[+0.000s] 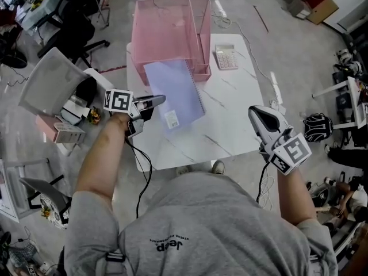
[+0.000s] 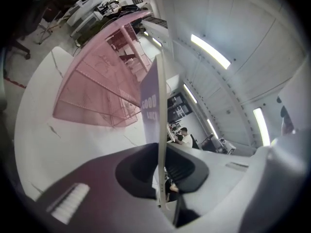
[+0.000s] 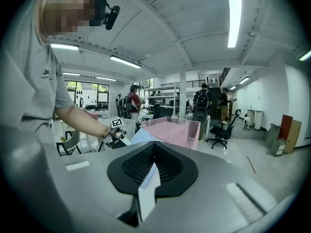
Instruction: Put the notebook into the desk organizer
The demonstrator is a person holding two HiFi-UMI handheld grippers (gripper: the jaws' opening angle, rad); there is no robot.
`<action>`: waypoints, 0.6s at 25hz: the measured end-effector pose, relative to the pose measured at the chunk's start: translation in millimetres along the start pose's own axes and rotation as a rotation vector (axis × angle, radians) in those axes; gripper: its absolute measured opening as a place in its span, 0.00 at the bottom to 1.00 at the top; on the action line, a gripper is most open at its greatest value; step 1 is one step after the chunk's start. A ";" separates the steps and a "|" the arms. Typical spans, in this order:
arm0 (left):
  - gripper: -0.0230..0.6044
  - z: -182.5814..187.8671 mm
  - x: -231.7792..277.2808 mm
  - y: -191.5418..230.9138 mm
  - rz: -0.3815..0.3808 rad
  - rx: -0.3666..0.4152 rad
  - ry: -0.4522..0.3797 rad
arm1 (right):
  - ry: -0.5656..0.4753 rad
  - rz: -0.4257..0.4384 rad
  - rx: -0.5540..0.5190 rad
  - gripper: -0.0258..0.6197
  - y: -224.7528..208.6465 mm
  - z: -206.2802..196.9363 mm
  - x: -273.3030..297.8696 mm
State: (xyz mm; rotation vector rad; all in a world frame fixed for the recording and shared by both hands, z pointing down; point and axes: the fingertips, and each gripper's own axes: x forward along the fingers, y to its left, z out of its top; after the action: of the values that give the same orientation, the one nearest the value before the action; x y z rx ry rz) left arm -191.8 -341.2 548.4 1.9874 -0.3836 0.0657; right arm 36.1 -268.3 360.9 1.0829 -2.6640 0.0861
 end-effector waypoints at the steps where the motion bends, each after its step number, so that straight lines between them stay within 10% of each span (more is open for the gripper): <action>1: 0.18 1.6 0.1 5.3 0.005 -0.015 0.003 | 0.002 -0.004 0.001 0.04 -0.8 -0.1 1.1; 15: 0.18 31.4 -8.5 36.2 0.059 -0.146 0.045 | 0.020 -0.017 0.007 0.04 -6.8 2.1 16.6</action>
State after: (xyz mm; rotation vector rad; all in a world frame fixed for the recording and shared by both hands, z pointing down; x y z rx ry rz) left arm -214.5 -381.2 564.4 1.8282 -0.4062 0.1161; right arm 28.9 -284.7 363.0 1.1006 -2.6387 0.1030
